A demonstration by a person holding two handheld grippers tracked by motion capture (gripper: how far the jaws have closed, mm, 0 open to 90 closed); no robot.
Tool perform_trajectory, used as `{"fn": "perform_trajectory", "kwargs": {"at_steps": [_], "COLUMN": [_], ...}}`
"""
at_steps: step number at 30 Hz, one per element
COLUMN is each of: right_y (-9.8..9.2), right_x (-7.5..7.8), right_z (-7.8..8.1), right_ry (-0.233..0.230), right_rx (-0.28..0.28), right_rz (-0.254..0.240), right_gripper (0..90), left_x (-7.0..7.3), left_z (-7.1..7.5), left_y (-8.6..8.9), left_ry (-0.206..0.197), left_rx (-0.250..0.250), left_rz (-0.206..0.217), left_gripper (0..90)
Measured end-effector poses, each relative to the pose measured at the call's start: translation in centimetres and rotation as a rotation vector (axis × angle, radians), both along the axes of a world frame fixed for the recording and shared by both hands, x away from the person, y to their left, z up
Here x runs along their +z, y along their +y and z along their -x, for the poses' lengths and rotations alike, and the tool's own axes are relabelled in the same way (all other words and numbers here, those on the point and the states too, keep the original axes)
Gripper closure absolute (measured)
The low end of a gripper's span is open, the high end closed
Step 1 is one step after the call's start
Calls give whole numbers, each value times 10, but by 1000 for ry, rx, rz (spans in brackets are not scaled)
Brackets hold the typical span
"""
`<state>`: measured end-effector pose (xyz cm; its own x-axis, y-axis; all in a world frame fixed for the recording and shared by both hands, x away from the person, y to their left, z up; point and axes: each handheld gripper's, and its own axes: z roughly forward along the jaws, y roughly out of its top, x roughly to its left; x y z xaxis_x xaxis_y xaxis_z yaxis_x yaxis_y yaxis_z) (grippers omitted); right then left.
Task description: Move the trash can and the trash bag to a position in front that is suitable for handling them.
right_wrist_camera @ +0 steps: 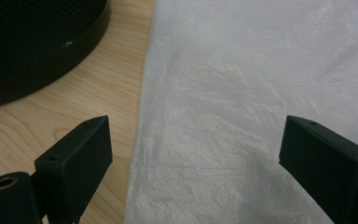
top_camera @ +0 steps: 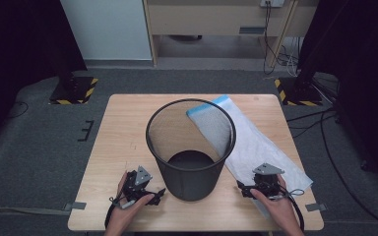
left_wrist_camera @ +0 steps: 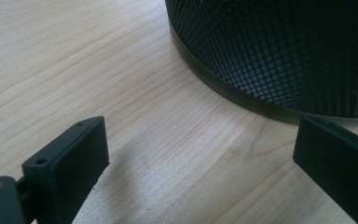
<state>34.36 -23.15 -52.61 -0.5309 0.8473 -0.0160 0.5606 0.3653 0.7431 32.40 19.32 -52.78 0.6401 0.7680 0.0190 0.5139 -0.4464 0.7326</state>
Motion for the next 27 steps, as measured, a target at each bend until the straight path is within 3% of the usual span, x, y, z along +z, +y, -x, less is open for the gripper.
{"fn": "perform_trajectory", "kwargs": {"at_steps": [5, 10, 13, 14, 17, 18, 20, 25, 27], "right_y": [4, 7, 13, 21, 27, 34, 40, 52, 54], "right_x": [0, 6, 13, 22, 29, 36, 42, 49, 51], "right_z": [2, 5, 6, 7, 8, 9, 11, 10, 9], "right_ry": [-1, -1, -21, -35, -49, -66, -72, -84, -81], "right_rx": [32, 54, 84, 101, 123, 152, 176, 220, 221], "right_rz": [22, 12, 14, 5, -11, -31, -41, -69, -55], "right_gripper": [84, 92, 110, 128, 140, 156, 170, 191, 192], "left_x": [3, 10, 19, 24, 30, 33, 35, 35, 36], "left_z": [4, 11, 17, 19, 20, 22, 22, 19, 17], "left_y": [-3, -4, -7, -10, -15, -19, -22, -24, -24], "left_ry": [-12, -41, -70, -86, -108, -116, -121, -110, -114], "left_rx": [-5, -11, -16, -23, -43, -74, -81, -86, -85], "left_rz": [12, 12, 48, 77, 70, 76, 58, 62, 55], "left_gripper": [25, 29, 31, 32, 24, 22, 32, 28, 29]}}
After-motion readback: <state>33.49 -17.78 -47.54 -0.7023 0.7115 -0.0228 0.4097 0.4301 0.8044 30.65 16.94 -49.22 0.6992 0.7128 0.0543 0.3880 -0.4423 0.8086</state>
